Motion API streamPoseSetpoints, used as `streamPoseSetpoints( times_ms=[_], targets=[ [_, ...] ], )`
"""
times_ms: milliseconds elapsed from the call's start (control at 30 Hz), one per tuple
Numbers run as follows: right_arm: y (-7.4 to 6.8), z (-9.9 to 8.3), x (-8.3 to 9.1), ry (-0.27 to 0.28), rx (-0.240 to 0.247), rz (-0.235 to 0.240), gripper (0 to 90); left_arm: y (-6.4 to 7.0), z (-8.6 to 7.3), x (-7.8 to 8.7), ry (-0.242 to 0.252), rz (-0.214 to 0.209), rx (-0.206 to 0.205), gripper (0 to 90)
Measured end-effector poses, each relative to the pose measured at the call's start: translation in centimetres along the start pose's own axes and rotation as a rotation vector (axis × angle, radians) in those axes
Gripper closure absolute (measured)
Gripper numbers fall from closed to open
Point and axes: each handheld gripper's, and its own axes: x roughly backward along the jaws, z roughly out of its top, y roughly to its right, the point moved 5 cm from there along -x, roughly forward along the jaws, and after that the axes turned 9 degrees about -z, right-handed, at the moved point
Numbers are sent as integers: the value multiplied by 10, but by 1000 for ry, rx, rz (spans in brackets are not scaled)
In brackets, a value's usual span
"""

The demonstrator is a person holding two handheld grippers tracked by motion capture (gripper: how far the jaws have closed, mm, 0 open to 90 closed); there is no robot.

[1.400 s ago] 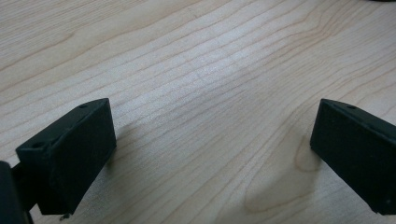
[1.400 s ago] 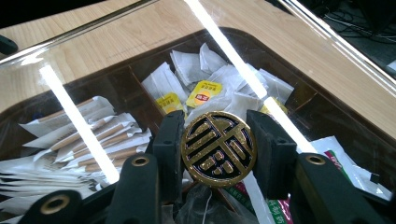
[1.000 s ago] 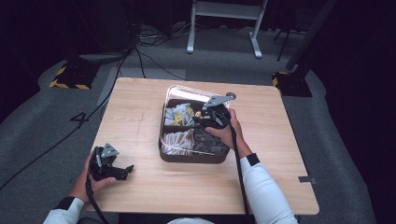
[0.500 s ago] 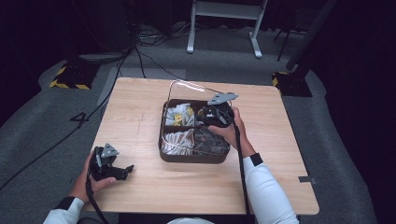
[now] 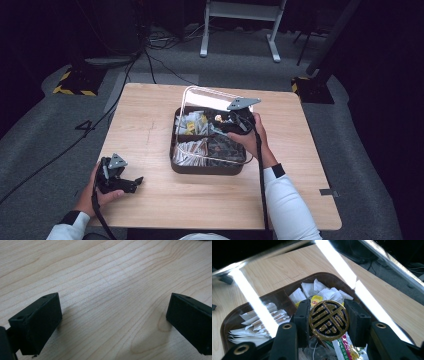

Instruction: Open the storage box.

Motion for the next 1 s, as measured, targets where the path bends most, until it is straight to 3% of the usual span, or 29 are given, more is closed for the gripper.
streamPoseSetpoints(
  times_ms=[500, 1000],
  targets=[
    [16, -16, 16, -44, 9, -34, 597, 0, 0, 0, 0, -4, 3, 5],
    [45, -36, 40, -61, -23, -98, 596, 0, 0, 0, 0, -4, 2, 5]
  ],
)
